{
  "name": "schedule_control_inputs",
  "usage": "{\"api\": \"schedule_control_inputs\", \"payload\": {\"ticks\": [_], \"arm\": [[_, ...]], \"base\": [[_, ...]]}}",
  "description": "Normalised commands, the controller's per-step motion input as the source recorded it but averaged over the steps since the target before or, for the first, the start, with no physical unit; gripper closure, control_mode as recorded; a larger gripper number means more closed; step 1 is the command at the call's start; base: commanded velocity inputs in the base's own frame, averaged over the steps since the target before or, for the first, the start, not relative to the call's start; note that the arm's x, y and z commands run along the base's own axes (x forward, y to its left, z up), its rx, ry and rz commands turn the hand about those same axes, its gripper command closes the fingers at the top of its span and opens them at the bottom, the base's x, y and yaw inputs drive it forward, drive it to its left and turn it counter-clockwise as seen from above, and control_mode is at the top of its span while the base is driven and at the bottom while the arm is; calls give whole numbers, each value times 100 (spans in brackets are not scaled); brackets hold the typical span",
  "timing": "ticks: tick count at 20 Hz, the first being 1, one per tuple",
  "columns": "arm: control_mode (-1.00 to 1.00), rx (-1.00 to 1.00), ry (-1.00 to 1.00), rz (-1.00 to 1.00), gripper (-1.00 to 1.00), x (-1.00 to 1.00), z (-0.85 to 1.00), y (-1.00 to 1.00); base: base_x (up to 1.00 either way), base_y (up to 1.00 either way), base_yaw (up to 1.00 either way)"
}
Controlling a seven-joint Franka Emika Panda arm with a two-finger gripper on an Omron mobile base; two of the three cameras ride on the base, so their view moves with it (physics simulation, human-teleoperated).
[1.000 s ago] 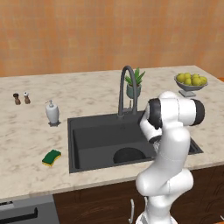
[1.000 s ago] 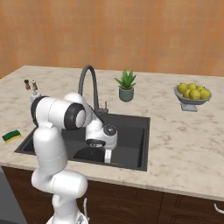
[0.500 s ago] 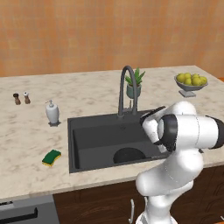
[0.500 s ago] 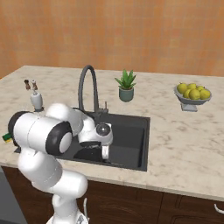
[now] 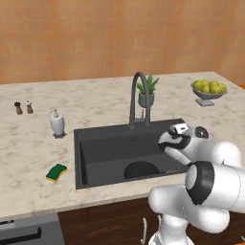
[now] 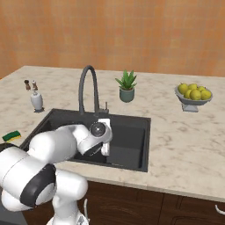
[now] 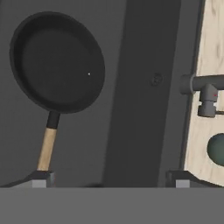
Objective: Pick the pan and sponge and place them into the sink. Then turn on the water.
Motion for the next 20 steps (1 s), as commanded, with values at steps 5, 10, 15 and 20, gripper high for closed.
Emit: {"api": "schedule_control_inputs", "payload": {"ticks": [5,10,15,20], "arm": [[-100,0,0,2,-100,0,100,-23],[-100,0,4,-2,-100,-24,100,-15],[-100,5,-9,-33,-100,-94,48,49],[-100,9,-1,-43,-100,-75,64,65]], "base": [[0,0,0],[0,0,0],[0,0,0],[0,0,0]]}}
